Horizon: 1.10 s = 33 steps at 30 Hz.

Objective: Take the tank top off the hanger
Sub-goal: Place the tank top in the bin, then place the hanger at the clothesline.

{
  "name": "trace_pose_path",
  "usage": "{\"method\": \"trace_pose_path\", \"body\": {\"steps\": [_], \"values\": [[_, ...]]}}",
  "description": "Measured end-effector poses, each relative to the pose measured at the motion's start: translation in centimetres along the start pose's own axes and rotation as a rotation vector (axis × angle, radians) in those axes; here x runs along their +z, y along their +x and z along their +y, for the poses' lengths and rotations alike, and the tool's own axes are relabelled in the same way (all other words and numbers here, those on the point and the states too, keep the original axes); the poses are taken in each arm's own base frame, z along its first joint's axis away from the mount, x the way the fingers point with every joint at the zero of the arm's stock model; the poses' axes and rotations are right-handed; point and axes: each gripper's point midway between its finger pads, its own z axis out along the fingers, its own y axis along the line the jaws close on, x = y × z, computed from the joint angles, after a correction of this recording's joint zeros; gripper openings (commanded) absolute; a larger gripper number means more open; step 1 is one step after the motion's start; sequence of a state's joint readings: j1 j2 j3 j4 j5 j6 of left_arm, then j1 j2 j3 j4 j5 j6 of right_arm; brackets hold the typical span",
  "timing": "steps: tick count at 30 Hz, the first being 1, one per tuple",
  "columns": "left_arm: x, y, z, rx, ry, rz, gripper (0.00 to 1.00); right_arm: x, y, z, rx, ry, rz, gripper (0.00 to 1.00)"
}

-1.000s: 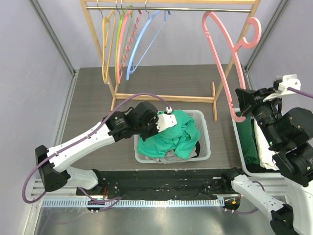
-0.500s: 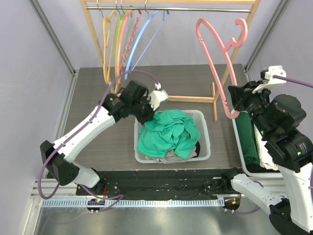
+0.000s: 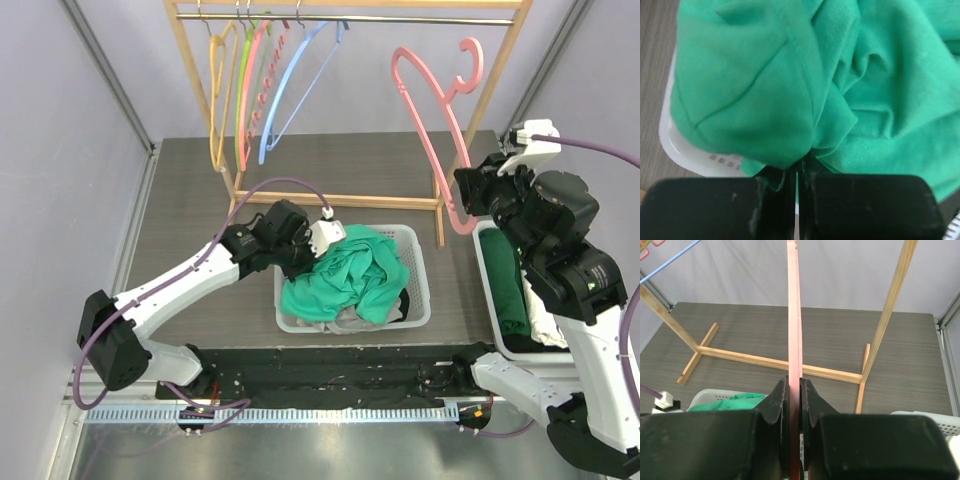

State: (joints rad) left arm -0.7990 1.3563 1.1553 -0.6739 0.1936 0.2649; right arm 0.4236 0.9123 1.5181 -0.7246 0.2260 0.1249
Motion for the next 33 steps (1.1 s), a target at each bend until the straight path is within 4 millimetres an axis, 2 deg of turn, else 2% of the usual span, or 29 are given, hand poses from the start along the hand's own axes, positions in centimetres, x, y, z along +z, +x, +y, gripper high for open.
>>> {"method": "trace_pose_path", "body": {"steps": [2, 4, 5, 6, 7, 9, 14, 15, 17, 19, 22, 25, 28, 33], "values": [[1.2, 1.4, 0.2, 0.0, -0.019, 0.023, 0.01, 0.4, -0.4, 0.1, -0.006, 0.0, 0.003, 0.01], [2.4, 3.1, 0.4, 0.002, -0.035, 0.057, 0.09, 0.9, -1.3, 0.4, -0.009, -0.001, -0.005, 0.01], [3.0, 3.8, 0.4, 0.005, -0.042, 0.074, 0.28, 1.2, -1.7, 0.5, -0.011, -0.002, -0.008, 0.01], [3.5, 4.5, 0.5, 0.008, -0.05, 0.089, 0.39, 1.5, -1.8, 0.6, -0.012, -0.001, -0.008, 0.01], [3.8, 5.0, 0.6, 0.016, -0.058, 0.103, 0.58, 1.7, -2.0, 0.7, -0.013, -0.001, -0.007, 0.01], [3.9, 5.2, 1.1, 0.03, -0.081, 0.114, 0.71, 2.3, -2.3, 0.8, -0.016, -0.001, -0.005, 0.01], [2.7, 3.4, 2.4, 0.024, -0.145, 0.095, 0.8, 3.8, -3.2, 1.3, -0.021, 0.0, 0.0, 0.01], [2.1, 2.5, 2.5, 0.015, -0.15, 0.087, 0.82, 4.1, -3.4, 1.4, -0.022, 0.0, 0.001, 0.01], [0.6, 0.1, 2.8, 0.005, -0.162, 0.047, 0.91, 5.0, -3.7, 1.6, -0.024, 0.0, 0.006, 0.01], [-1.2, -2.5, 2.9, -0.005, -0.161, -0.008, 0.96, 5.8, -3.9, 1.8, -0.028, 0.001, 0.011, 0.01], [-5.0, -7.0, 2.6, -0.02, -0.155, -0.132, 0.99, 6.9, -4.1, 2.1, -0.034, 0.003, 0.017, 0.01], [-8.9, -10.0, 2.1, -0.024, -0.149, -0.237, 1.0, 7.8, -4.4, 2.3, -0.045, 0.005, 0.02, 0.01], [-11.7, -11.3, 1.6, -0.014, -0.144, -0.281, 1.0, 8.5, -4.9, 2.4, -0.05, 0.007, 0.017, 0.01], [-13.9, -11.3, 1.1, 0.028, -0.129, -0.265, 1.0, 10.2, -5.1, 2.8, -0.053, 0.011, 0.02, 0.01]]}}
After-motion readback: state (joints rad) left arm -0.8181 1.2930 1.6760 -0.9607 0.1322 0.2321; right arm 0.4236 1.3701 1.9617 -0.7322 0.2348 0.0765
